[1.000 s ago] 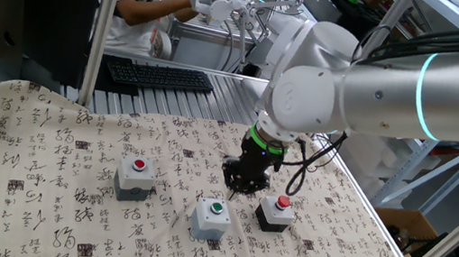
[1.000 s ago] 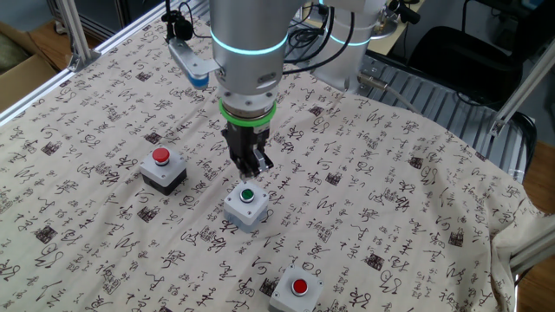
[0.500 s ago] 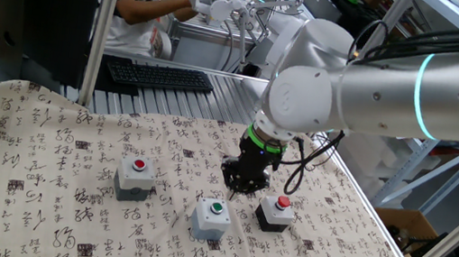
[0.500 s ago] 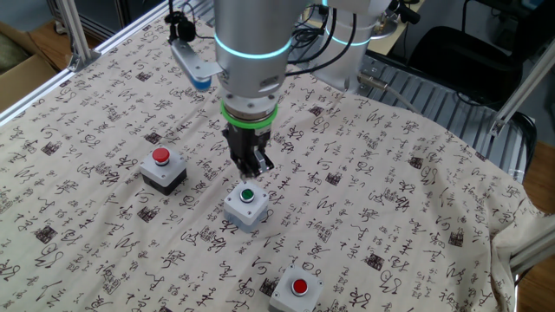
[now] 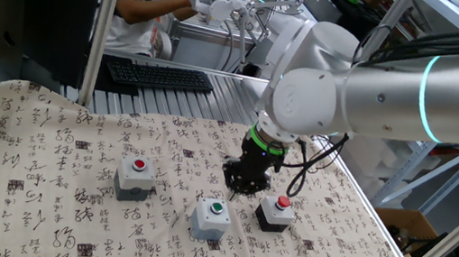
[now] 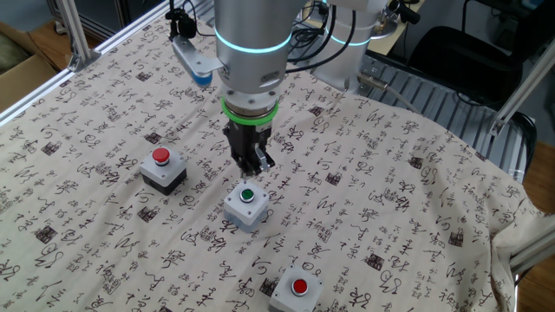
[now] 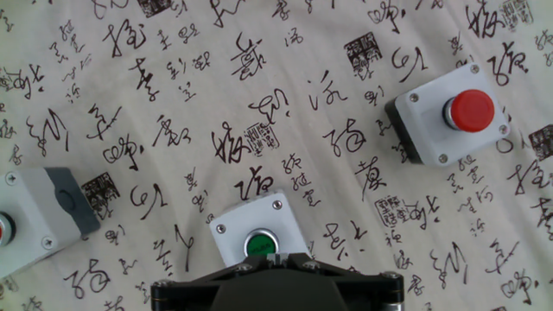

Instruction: Press three buttons from left to right in sequence

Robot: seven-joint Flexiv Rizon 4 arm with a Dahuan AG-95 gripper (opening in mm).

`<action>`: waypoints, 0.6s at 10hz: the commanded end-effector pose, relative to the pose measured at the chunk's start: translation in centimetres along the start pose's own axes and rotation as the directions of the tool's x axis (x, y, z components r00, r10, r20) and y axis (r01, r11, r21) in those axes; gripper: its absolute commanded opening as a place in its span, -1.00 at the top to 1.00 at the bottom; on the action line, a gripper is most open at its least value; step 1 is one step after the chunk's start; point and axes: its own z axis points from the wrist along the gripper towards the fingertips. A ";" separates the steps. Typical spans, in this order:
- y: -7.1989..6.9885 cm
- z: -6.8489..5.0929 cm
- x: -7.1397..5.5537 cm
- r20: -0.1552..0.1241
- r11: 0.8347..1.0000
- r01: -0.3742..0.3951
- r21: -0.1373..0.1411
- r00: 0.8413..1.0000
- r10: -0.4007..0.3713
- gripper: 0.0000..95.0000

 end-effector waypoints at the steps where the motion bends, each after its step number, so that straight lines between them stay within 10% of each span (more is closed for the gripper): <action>1: 0.8 0.2 0.0 0.003 1.000 -0.003 -0.001 1.000 0.003 1.00; 6: 5.0 0.1 0.6 -0.003 0.999 -0.037 0.008 0.999 0.037 1.00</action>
